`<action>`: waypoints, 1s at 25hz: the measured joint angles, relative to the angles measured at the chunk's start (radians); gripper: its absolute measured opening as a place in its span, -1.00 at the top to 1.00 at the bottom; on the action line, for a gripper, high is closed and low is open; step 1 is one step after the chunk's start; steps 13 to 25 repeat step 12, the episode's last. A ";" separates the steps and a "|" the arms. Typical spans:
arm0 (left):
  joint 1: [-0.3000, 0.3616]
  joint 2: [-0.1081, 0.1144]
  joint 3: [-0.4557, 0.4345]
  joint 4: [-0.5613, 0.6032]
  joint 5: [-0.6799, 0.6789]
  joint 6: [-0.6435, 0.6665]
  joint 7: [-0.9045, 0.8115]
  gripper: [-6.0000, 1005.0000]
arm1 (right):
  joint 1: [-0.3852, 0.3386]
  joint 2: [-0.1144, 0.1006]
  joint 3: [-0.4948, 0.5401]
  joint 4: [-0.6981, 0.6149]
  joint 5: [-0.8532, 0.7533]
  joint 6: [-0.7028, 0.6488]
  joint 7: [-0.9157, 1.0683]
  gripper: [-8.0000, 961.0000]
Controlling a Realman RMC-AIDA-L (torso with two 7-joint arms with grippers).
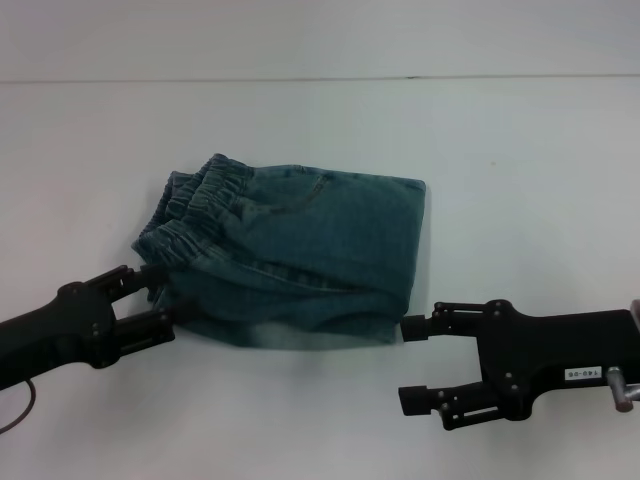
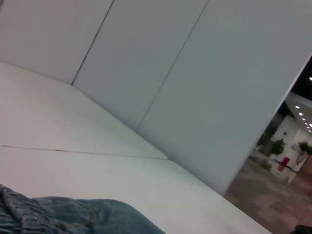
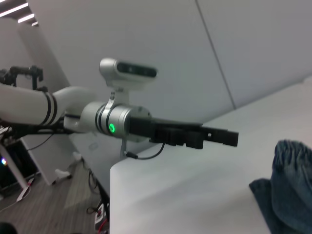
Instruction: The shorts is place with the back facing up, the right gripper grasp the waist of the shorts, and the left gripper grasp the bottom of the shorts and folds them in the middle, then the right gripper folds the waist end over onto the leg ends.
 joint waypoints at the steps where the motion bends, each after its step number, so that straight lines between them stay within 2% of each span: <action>1: 0.000 0.000 -0.001 0.000 0.005 0.005 0.001 -0.72 | 0.006 0.001 0.001 0.002 -0.008 0.001 0.004 -0.91; 11: -0.016 0.000 0.027 -0.017 0.018 0.019 0.008 -0.72 | 0.041 0.006 0.016 0.004 -0.027 0.040 0.041 -0.91; 25: -0.018 0.000 0.032 -0.019 0.018 0.019 0.008 -0.72 | 0.042 0.007 0.017 0.004 -0.027 0.044 0.041 -0.91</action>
